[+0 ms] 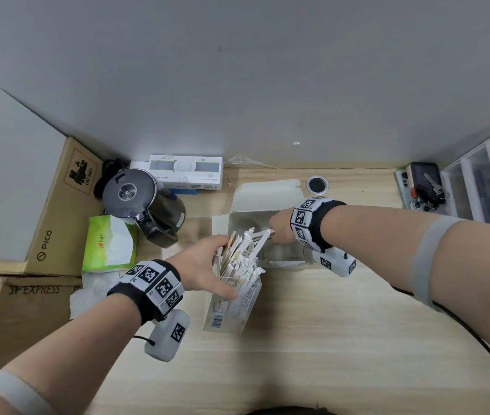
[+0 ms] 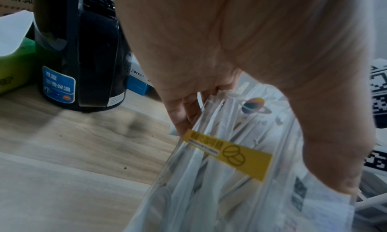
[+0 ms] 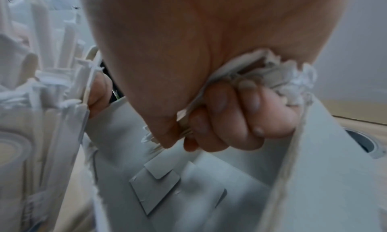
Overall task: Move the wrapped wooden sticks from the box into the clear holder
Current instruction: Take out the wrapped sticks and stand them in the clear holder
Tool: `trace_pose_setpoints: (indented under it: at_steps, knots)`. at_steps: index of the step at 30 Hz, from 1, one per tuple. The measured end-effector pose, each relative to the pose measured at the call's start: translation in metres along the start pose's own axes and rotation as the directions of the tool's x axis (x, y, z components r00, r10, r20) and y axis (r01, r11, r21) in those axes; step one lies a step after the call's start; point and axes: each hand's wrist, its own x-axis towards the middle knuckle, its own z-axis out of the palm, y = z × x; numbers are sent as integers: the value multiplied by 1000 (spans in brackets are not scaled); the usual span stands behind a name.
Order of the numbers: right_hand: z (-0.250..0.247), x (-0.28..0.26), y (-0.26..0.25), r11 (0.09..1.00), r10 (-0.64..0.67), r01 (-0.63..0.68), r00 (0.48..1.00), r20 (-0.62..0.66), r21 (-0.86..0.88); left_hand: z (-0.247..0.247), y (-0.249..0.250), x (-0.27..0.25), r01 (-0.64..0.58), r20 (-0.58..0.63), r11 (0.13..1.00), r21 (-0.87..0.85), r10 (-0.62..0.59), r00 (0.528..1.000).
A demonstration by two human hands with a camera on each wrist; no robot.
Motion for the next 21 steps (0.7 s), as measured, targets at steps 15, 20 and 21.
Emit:
trace_pose_setpoints:
  at_steps: [15, 20, 21]
  knots:
    - [-37, -63, 37, 983, -143, 165, 960, -243, 75, -1, 7, -11, 45, -19, 998, 50, -44, 999]
    - [-44, -89, 43, 969, -141, 213, 895, -423, 126, -1, 8, -15, 120, -23, 991, 59, -119, 993]
    - [-44, -94, 41, 965, -165, 235, 887, -432, 113, -1, 8, -15, 130, -35, 989, 71, -128, 991]
